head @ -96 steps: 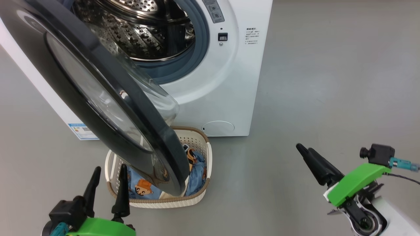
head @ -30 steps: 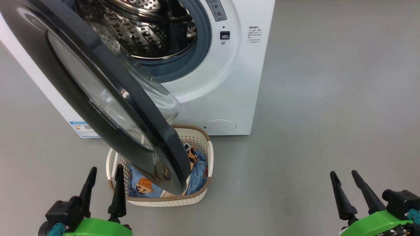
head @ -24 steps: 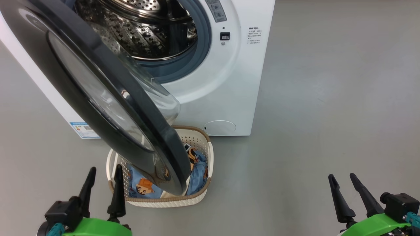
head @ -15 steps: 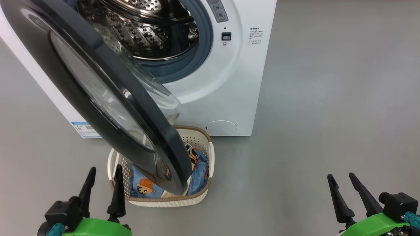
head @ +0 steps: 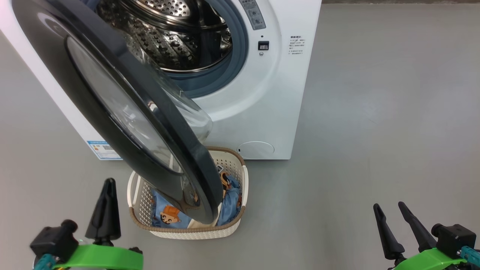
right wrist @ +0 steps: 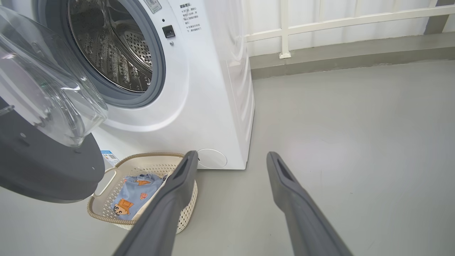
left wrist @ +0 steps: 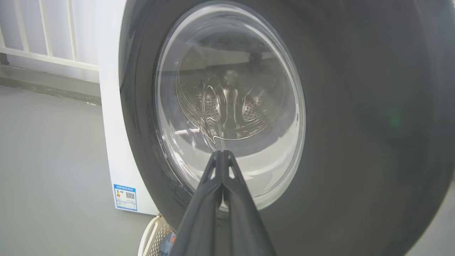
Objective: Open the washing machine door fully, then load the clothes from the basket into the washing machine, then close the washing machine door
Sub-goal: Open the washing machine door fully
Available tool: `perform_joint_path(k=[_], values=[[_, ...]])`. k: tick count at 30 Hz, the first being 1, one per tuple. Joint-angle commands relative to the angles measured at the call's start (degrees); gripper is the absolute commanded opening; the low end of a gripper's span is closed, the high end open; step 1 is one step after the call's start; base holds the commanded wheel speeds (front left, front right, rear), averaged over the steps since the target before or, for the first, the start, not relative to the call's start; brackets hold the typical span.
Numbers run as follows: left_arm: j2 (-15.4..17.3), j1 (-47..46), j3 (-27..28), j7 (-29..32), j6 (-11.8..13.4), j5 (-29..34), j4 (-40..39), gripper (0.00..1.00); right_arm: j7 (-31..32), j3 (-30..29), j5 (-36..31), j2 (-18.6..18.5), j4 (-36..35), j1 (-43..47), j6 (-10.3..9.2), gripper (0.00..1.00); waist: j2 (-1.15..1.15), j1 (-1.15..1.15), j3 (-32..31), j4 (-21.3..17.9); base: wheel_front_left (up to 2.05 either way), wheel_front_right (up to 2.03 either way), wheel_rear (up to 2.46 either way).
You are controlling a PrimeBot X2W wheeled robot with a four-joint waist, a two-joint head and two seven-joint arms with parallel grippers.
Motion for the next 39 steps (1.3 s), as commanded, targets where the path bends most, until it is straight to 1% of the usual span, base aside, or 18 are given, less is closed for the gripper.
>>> perform_joint_path(k=[1,5,9,14,18,22,24,25,30,31,39], values=[[0.74,-2.04,2.18,-0.36,0.34,-1.0,-3.06,0.0,-0.75,1.53,-0.5,-0.7,-1.56,0.13,0.5,1.0,0.0,0.0,-0.26,0.22,0.0,0.0,0.0],[0.74,-2.15,1.81,-0.36,0.79,-2.97,-7.67,0.0,-0.75,1.5,-0.72,-0.7,-1.65,0.42,0.5,1.0,0.0,0.0,-0.76,0.55,0.0,0.0,0.0],[0.74,-2.35,0.01,-0.36,1.66,-3.04,-13.7,0.0,-0.75,1.55,-0.85,-0.76,-1.77,0.71,0.5,1.0,0.0,0.0,-1.17,0.88,0.0,0.0,0.0],[0.74,-3.82,-4.44,0.11,2.79,-1.45,-20.99,0.0,-0.75,1.37,-1.0,-0.75,-2.01,1.21,0.5,1.0,0.0,0.0,-1.47,1.33,0.0,0.0,0.0],[0.74,-5.72,-8.46,2.75,3.33,0.08,-25.97,0.0,-0.75,1.52,-1.13,-0.67,-2.14,1.2,0.5,1.0,0.0,0.0,-1.49,1.29,0.0,0.0,0.0],[0.74,-7.39,-13.36,5.54,4.16,0.59,-29.16,0.0,-0.75,1.66,-1.14,-0.64,-2.25,1.14,0.5,1.0,0.0,0.0,-1.44,1.04,0.0,0.0,0.0],[0.74,-8.32,-15.79,6.59,4.64,1.13,-29.68,0.0,-0.75,1.65,-1.12,-0.57,-2.33,1.2,0.5,1.0,0.0,0.0,-1.42,0.89,0.0,0.0,0.0],[0.74,-9.15,-18.25,7.17,5.17,0.78,-29.64,0.0,-0.75,1.71,-1.13,-0.47,-2.39,1.24,0.5,1.0,0.0,0.0,-1.39,0.67,0.0,0.0,0.0],[0.74,-10.57,-23.97,7.91,6.1,-0.48,-26.58,0.0,-0.75,2.04,-1.13,-0.28,-2.44,1.07,0.5,1.0,0.0,0.0,-1.1,0.05,0.0,0.0,0.0],[0.74,-10.57,-23.97,7.91,6.1,-0.48,-26.58,0.0,-0.75,2.04,-1.13,-0.28,-2.44,1.07,0.5,1.0,0.0,0.0,-1.1,0.05,0.0,0.0,0.0],[0.74,-12.25,-30.56,6.97,6.61,-3.51,-18.58,0.0,-0.75,2.11,-1.15,-0.12,-2.57,0.6,0.5,1.0,0.0,0.0,-0.12,-0.45,0.0,0.0,0.0]])
